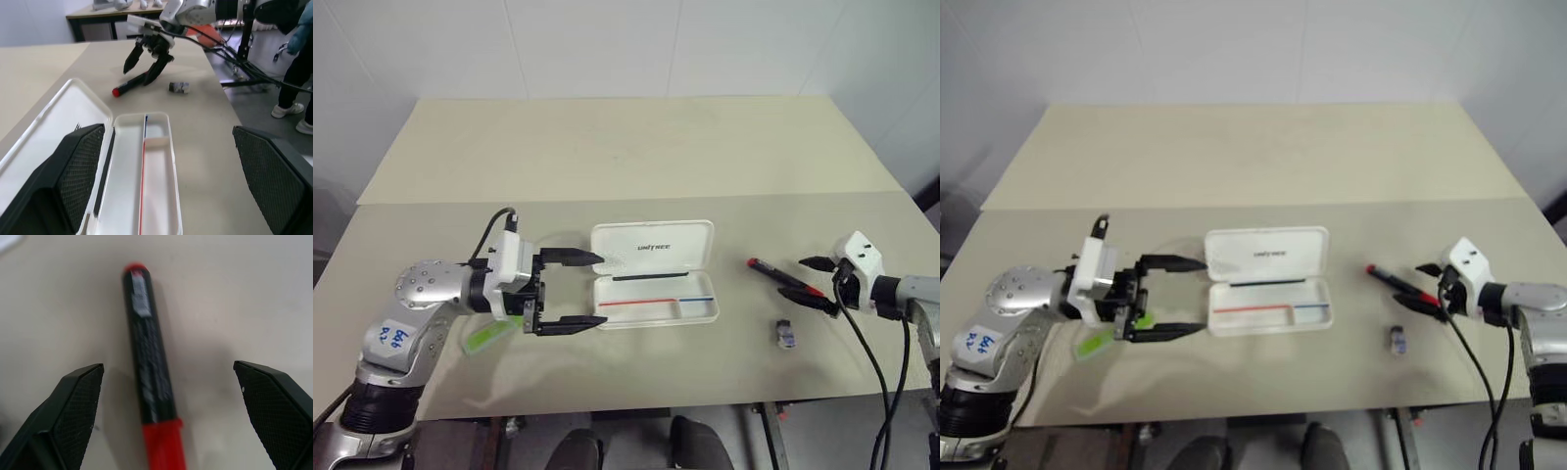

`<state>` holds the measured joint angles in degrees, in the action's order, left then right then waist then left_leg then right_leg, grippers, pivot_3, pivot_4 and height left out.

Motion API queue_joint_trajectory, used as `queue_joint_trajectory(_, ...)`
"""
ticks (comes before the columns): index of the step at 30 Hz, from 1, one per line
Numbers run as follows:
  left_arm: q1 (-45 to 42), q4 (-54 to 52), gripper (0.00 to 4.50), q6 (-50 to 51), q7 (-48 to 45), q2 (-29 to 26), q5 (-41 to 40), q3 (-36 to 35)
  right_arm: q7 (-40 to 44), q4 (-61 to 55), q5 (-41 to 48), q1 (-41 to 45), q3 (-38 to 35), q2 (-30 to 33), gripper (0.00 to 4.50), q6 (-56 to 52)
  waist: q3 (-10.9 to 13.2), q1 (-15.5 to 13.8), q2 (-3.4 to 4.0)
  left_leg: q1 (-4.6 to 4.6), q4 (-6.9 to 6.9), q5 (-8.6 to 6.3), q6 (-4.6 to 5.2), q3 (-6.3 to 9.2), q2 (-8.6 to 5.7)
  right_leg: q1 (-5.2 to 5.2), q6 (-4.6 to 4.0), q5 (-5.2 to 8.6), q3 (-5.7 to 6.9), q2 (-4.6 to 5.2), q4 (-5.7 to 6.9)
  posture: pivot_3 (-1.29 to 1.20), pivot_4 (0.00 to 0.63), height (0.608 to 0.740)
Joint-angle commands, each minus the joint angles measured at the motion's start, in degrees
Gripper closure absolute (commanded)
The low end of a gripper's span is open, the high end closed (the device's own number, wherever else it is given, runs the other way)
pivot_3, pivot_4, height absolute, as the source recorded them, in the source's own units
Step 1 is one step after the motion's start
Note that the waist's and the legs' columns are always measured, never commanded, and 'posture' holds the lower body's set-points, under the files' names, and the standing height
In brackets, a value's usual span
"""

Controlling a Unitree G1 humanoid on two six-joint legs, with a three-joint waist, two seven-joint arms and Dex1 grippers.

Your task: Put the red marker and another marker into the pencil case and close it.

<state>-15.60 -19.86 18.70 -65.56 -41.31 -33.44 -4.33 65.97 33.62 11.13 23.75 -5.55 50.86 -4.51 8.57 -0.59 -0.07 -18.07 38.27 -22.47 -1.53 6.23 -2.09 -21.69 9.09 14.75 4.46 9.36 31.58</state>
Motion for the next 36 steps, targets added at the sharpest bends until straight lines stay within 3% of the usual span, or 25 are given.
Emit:
queue_joint_trajectory(1,0.0,-1.1,0.0,-1.0,0.3,-0.9,-0.4,-2.1,1.8,3.0,-1.3,2.1,1.1,-0.3,0.42,3.1,0.0,0.2,-0.01,0.0,0.0,0.0,0.0,0.0,0.0,0.0,0.0,0.0,-0.01,0.0,0.0,0.0,0.15,0.74)
queue_joint_trajectory(3,-0.1,-0.9,0.0,-1.2,0.7,-1.0,-0.2,-2.6,2.3,3.6,-1.5,2.7,1.7,-0.9,0.96,4.0,0.0,0.5,-0.03,0.0,0.01,0.0,0.0,0.01,0.0,0.01,0.0,0.0,-0.01,0.0,-0.01,0.0,0.15,0.74)
queue_joint_trajectory(11,-0.2,-0.9,0.0,-1.3,1.5,-1.2,0.1,-3.2,4.0,-0.2,-0.7,2.3,1.7,-2.0,3.88,3.1,0.0,0.8,-0.03,0.06,0.04,0.0,-0.01,0.01,0.01,0.06,0.01,-0.01,-0.03,0.0,0.01,0.0,0.15,0.74)
queue_joint_trajectory(23,-0.7,1.9,0.0,-3.8,1.6,-0.1,1.9,-2.1,-8.9,3.2,-2.6,8.7,-2.4,-2.2,3.89,11.1,0.1,0.6,0.14,0.07,-0.06,0.01,-0.02,-0.01,0.01,0.01,0.01,-0.01,-0.04,0.0,0.0,0.0,0.15,0.74)
queue_joint_trajectory(30,-0.9,5.3,0.0,-6.5,0.9,-0.2,3.0,-2.5,-3.0,-5.0,5.7,8.6,-5.9,-3.8,3.89,12.3,0.1,0.8,0.2,0.04,-0.14,-0.02,0.02,0.04,-0.01,-0.01,0.01,-0.01,0.0,0.01,-0.01,0.0,0.15,0.74)
queue_joint_trajectory(36,0.7,9.1,0.0,-9.6,-0.2,-1.8,4.1,-4.8,4.4,-24.5,16.4,7.1,-2.7,-6.0,3.89,1.3,0.1,0.8,0.21,0.05,-0.15,-0.02,0.02,0.04,0.08,-0.03,0.01,-0.01,0.1,-0.01,0.0,0.0,0.15,0.74)
